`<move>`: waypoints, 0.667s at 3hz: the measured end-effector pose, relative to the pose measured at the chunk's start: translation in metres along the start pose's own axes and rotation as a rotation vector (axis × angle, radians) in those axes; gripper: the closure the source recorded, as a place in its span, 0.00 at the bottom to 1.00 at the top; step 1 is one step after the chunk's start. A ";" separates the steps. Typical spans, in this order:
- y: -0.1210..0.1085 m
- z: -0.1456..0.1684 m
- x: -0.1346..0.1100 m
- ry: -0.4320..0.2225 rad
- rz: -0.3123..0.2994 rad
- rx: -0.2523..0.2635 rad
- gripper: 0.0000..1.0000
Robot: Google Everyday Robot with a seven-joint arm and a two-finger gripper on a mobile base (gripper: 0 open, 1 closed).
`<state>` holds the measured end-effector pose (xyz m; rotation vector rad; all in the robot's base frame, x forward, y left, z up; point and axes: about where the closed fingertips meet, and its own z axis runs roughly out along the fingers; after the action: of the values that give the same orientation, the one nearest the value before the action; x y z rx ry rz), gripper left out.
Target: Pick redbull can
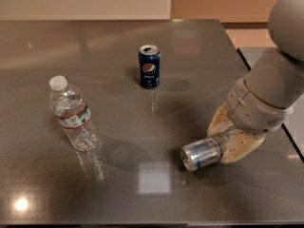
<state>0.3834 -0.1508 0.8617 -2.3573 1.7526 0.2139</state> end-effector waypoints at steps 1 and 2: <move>-0.011 -0.029 -0.001 -0.025 0.021 0.005 1.00; -0.029 -0.081 -0.011 -0.090 0.033 0.026 1.00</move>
Offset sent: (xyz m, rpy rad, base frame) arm 0.0178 -0.0083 0.1021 0.0910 0.0464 -0.0271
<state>0.4082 -0.1523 0.9445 -2.2653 1.7426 0.2954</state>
